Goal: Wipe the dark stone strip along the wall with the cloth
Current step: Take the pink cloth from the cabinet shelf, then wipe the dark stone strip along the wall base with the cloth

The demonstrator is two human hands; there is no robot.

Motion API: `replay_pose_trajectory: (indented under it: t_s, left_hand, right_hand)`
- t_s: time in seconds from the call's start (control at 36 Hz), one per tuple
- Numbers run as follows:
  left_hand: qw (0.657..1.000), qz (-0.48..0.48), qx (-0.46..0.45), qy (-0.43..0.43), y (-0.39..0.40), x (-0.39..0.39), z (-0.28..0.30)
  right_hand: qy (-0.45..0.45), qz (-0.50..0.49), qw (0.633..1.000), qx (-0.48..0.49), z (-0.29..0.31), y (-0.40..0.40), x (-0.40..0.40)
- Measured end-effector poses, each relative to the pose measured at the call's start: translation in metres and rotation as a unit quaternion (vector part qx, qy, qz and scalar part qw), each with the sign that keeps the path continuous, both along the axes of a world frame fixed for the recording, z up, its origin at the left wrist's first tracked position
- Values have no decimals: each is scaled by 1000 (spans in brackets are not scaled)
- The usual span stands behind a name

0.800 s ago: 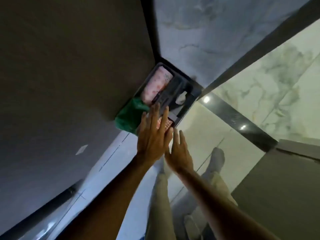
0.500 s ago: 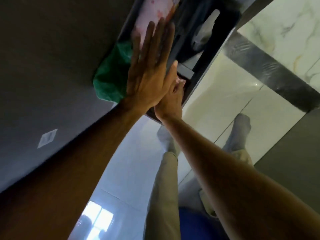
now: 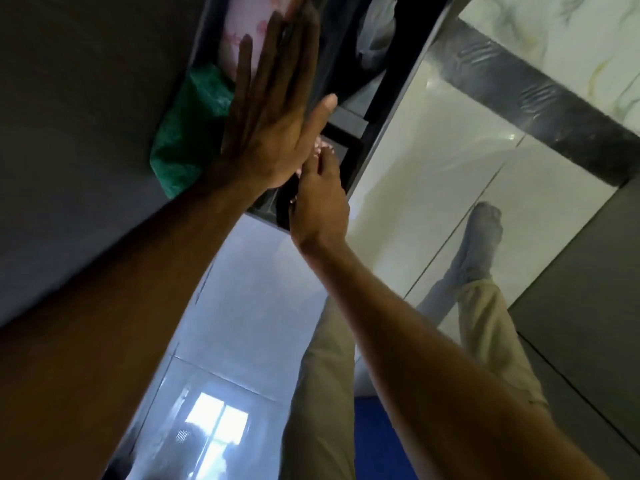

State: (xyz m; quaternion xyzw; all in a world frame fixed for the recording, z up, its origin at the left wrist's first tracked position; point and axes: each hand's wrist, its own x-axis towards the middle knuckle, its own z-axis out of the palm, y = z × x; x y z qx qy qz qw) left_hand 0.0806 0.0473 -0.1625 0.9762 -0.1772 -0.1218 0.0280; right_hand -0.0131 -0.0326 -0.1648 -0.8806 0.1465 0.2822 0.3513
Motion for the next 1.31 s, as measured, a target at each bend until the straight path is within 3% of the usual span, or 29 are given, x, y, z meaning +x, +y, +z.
replay_pose_trajectory:
  t_s: [0.19, 0.25, 0.39, 0.5, 0.64, 0.83, 0.94, 1.03, 1.19, 1.31]
  left_hand:
    - [989, 58, -48, -125, -50, -25, 71]
    - [989, 50, -70, -123, -75, -34, 87]
    - [996, -38, -13, -77, -157, -57, 106]
    - [999, -28, 12, 11, -232, -65, 98]
    - [993, 52, -50, 98, -306, -54, 29]
    - [994, 44, -32, 100, -360, -25, -149]
    - [988, 14, 47, 143, -355, -8, -249]
    - [980, -11, 98, 172, -345, -1, -301]
    - [976, -9, 93, 197, -318, 7, -374]
    - [995, -20, 46, 86, -298, -4, -419]
  right_hand:
    - [-137, 28, 989, 42, 91, -114, -8]
    - [-138, 28, 990, 16, 108, -157, -5]
    - [-103, 27, 993, 40, 121, -263, 14]
    - [-58, -114, 988, 91, 102, -320, 29]
    - [-77, -92, 992, 50, 30, -383, 41]
    - [-56, -334, 926, 169, -125, -417, 59]
    - [-77, -349, 917, 174, -217, -416, 66]
    - [-104, -318, 932, 142, -276, -412, 68]
    - [-92, -105, 990, -14, -368, -398, 70]
    - [-185, -52, 973, -128, -402, -398, 70]
